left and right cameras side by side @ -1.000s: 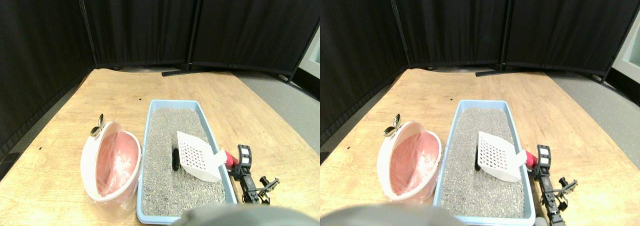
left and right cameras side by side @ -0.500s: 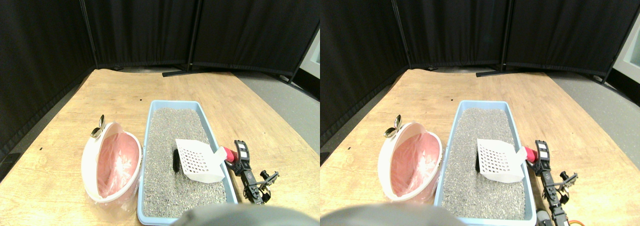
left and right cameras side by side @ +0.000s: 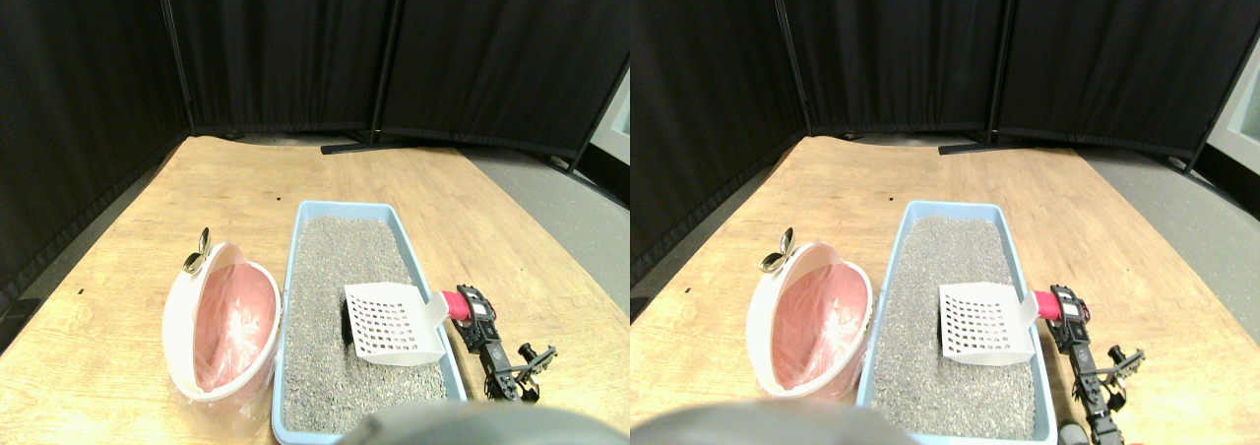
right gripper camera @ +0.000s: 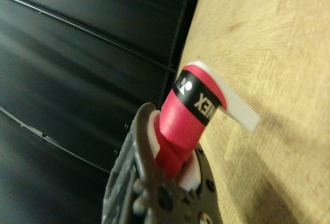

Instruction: Scoop (unimanual)

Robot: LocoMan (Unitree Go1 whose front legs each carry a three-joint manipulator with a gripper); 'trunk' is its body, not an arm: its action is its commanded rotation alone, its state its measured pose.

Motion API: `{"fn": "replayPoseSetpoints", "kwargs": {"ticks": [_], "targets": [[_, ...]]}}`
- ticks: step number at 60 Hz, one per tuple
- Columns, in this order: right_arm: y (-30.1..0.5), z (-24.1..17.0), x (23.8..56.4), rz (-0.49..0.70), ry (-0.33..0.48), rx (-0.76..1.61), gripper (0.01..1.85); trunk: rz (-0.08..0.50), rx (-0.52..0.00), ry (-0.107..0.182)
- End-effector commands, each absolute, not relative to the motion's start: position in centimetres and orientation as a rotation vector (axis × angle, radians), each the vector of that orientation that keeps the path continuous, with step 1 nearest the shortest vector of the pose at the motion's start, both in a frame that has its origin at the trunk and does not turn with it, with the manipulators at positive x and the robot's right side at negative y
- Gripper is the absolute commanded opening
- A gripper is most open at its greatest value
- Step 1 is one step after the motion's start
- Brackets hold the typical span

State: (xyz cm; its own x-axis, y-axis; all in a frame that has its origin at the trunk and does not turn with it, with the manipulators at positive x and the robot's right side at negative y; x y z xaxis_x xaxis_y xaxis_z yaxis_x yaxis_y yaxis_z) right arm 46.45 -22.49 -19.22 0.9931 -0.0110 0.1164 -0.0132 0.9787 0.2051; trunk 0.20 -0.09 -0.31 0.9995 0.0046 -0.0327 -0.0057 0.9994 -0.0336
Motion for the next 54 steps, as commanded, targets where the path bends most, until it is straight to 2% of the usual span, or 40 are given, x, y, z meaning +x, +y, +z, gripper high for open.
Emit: {"fn": "replayPoseSetpoints", "kwargs": {"ticks": [1, 11, 13, 27, 39, 43, 49, 54], "targets": [[-22.8, -18.9, 46.2, -0.015, -0.16, 0.173, 0.06, 0.009, -0.043, 0.011], [-22.5, -17.4, 45.7, 0.031, -0.209, 0.104, 0.06, 0.014, -0.052, 0.01], [-22.6, -16.5, 45.6, 0.064, -0.256, 0.072, 0.06, 0.014, -0.055, 0.011], [-22.8, -11.2, 45.5, 0.122, -0.372, -0.059, 0.06, 0.013, -0.07, 0.008], [-22.8, -7.7, 45.7, 0.17, -0.401, -0.146, 0.06, 0.02, -0.091, 0.012], [-22.6, -7.1, 45.9, 0.229, -0.405, -0.157, 0.06, 0.028, -0.103, 0.015], [-22.2, -6.1, 46.3, 0.286, -0.37, -0.216, 0.06, 0.04, -0.119, 0.017], [-21.6, -5.6, 46.6, 0.336, -0.348, -0.27, 0.06, 0.057, -0.136, 0.03]]}}
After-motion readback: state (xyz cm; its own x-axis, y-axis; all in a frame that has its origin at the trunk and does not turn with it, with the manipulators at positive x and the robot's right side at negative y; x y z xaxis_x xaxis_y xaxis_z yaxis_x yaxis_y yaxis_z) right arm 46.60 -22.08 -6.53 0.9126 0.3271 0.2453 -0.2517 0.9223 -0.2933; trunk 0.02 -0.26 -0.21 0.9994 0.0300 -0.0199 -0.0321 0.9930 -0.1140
